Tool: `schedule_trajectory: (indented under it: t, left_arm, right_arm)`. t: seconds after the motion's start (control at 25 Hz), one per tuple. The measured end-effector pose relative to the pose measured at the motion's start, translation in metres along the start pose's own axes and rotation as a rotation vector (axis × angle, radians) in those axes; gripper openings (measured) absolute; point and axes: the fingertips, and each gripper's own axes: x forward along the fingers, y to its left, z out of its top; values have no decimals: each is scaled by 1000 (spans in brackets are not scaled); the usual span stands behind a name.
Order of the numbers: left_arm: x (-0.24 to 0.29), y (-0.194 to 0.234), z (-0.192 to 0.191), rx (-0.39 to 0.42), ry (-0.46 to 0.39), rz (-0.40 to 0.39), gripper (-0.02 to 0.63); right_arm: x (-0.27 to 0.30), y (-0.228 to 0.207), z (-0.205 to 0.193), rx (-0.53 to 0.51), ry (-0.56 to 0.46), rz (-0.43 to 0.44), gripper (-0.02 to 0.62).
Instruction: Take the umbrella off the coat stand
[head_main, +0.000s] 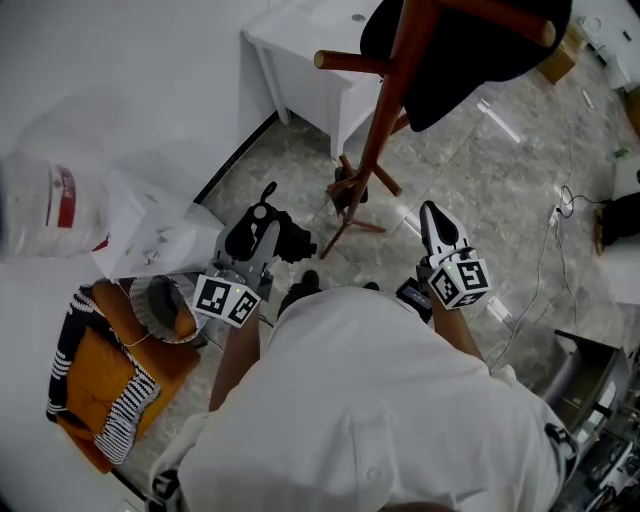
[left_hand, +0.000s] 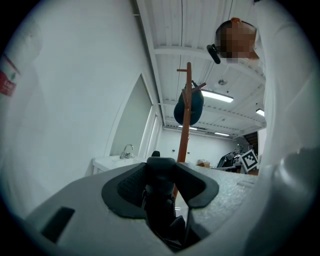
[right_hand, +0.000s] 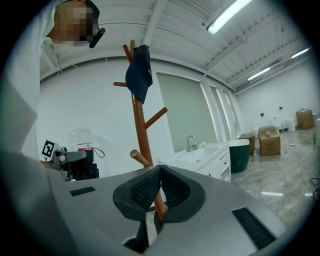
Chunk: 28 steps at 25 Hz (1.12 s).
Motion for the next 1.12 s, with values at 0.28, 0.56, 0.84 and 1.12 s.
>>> schedule_trajectory:
  t: [0.28,0.56,0.84,1.12]
  left_arm:
    - [5,-10,3,-8,-4,-46,189]
    - [7,-16,12,-12,0,-78,189]
    - [8,-20,18,-15,-4,-102,189]
    - [10,-25,22,-24,-12,-112,189]
  right_arm:
    - [0,5,3,-12,0,30,14]
    - [-1,9,5,-22,7,61,14]
    - [-6,5,10,-52,13,50,14]
    - [-11,0,15,-67,15,52,15]
